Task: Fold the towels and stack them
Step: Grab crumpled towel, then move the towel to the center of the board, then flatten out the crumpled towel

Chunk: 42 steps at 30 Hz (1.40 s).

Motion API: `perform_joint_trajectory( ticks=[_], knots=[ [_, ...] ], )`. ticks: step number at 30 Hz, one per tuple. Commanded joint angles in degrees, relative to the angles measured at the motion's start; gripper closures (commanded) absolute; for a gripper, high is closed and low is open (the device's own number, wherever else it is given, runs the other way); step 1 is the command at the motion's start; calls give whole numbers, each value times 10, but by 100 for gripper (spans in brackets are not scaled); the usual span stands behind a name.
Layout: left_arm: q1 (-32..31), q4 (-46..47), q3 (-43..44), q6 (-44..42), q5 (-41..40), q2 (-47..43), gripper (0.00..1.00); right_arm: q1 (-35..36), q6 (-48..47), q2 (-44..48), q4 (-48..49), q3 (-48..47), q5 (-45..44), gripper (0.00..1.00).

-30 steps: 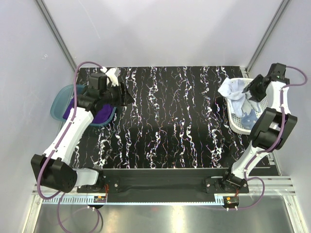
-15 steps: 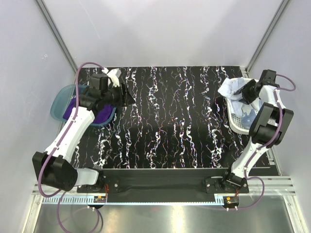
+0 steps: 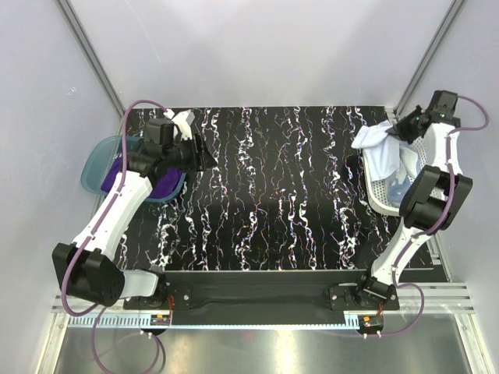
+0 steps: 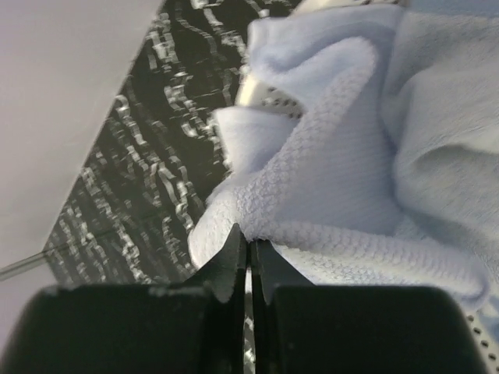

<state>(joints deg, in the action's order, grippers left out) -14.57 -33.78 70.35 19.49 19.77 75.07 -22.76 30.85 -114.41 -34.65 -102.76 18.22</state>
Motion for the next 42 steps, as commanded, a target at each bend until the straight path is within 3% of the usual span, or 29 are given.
perform_joint_trajectory(
  ticks=[1, 8, 10, 13, 15, 19, 20, 23, 26, 28, 31, 34, 37, 42],
  knots=[
    [-1, 8, 26, -2, 1, -19, 42, 11, -10, 96, -53, -67, 52, 100],
    [0, -4, 76, 16, -28, -58, 41, 122, -26, 131, -190, -350, 110, 100],
    [-1, -5, 82, 20, -39, -68, 41, 149, 2, 146, -178, -353, 144, 100],
    [0, -15, 84, 24, -45, -79, 40, 206, 48, 211, -87, -239, 210, 100],
    [0, -27, 81, 26, -47, -90, 40, 249, 92, 273, 2, -88, 247, 100],
    [1, -24, 34, 25, -73, -124, 39, 338, 63, 341, 69, 142, 233, 94],
    [0, -25, 25, 22, -79, -129, 39, 354, 58, 356, 91, 247, 233, 89],
    [1, -32, -2, 13, -93, -133, 38, 399, 54, 354, 157, 419, 205, 86],
    [2, -33, -32, 10, -96, -122, 38, 431, 41, 333, 176, 519, 147, 82],
    [0, -30, -49, 11, -91, -115, 38, 442, 40, 328, 176, 541, 140, 72],
    [1, -15, -80, 14, -87, -99, 38, 445, 27, 351, 127, 538, 110, 50],
    [-5, 9, -97, 24, -77, -71, 39, 445, -2, 368, 77, 486, 78, 41],
    [-25, 35, -95, 42, -58, -27, 41, 445, -44, 332, 63, 409, 52, 40],
    [-82, 114, -115, 78, -47, 34, 42, 444, -104, 182, 93, 283, 47, 48]
  ],
)
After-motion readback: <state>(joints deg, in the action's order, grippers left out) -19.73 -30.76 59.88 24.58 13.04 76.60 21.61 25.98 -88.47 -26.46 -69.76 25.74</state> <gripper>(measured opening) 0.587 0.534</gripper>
